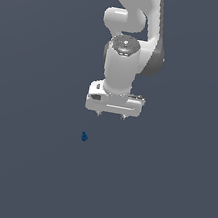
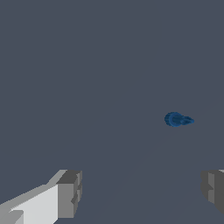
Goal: Pick up the object and move it to a goal position.
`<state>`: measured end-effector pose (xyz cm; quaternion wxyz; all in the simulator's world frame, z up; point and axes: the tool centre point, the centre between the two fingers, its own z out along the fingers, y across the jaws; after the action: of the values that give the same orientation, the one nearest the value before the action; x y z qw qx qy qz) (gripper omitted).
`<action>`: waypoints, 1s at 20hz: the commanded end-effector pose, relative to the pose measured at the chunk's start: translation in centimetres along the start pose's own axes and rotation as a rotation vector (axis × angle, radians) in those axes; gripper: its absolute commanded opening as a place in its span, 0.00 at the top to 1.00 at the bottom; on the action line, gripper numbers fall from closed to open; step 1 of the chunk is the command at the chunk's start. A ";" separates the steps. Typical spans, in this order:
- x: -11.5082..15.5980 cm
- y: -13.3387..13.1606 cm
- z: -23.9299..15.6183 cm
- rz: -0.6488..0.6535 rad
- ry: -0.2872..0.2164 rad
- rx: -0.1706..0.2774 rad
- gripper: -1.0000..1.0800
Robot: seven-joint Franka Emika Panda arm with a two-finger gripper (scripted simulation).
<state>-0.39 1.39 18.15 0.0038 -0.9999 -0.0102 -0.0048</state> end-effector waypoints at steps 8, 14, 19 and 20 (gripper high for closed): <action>-0.2 -2.2 -0.9 -0.027 -0.003 0.013 0.04; -0.3 -2.7 -1.2 -0.032 -0.004 0.017 0.04; -0.1 -2.2 -0.8 -0.054 -0.004 0.015 0.04; 0.0 -2.1 -0.7 -0.061 -0.004 0.015 0.04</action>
<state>-0.52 3.69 19.06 0.0113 -0.9993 -0.0364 -0.0031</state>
